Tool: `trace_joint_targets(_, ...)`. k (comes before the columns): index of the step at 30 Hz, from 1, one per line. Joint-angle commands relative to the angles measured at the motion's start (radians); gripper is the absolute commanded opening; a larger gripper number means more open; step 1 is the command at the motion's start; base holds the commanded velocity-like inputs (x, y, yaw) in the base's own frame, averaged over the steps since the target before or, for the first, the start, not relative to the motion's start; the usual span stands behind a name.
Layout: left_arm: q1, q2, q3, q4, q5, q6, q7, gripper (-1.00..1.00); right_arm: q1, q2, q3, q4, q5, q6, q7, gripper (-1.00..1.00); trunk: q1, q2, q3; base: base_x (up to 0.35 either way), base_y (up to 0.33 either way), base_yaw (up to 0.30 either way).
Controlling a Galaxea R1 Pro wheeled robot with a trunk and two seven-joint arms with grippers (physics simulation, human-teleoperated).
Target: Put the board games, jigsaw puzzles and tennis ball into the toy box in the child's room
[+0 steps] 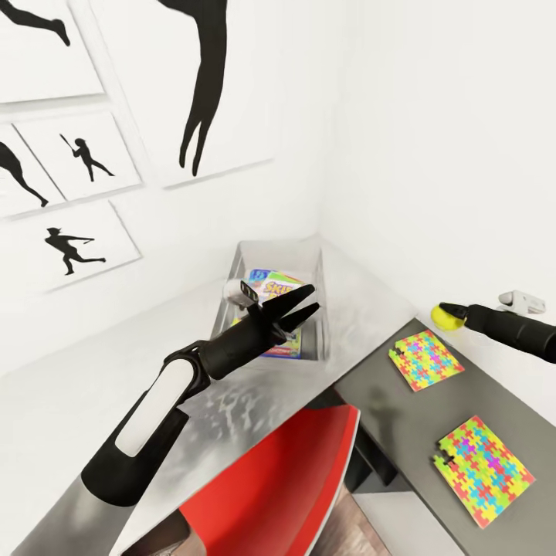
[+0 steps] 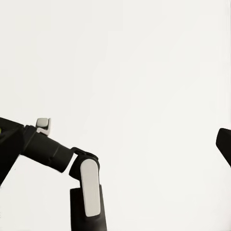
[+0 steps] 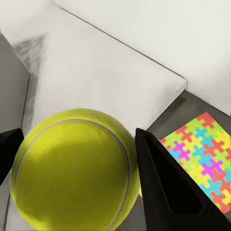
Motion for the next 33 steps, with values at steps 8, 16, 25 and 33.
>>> trace_joint_targets(8, 0.001, 0.001, 0.0, 0.001, 0.006, 0.003, -0.017, 1.0, -0.06, 0.0, 0.001, -0.001, 0.0, 0.005, 0.003, -1.0, 0.001, -0.002, 0.009, 0.0, 0.0, 0.201)
trace_joint_targets(16, 0.002, 0.008, 0.003, 0.001, 0.006, 0.003, -0.016, 1.0, -0.132, 0.001, 0.006, 0.016, 0.001, 0.005, 0.003, -1.0, 0.001, -0.002, 0.019, 0.0, 0.0, 0.205)
trace_joint_targets(25, 0.04, 0.046, 0.075, 0.001, 0.006, 0.002, -0.001, 1.0, -0.201, 0.002, 0.012, 0.037, 0.003, 0.005, 0.002, -1.0, 0.001, -0.002, 0.031, 0.0, 0.0, 0.212)
trace_joint_targets(33, 0.096, 0.059, 0.165, 0.001, 0.007, 0.014, 0.005, 1.0, -0.225, 0.002, 0.024, 0.042, 0.003, 0.005, 0.001, -1.0, 0.001, -0.002, 0.04, 0.0, 0.0, 0.219)
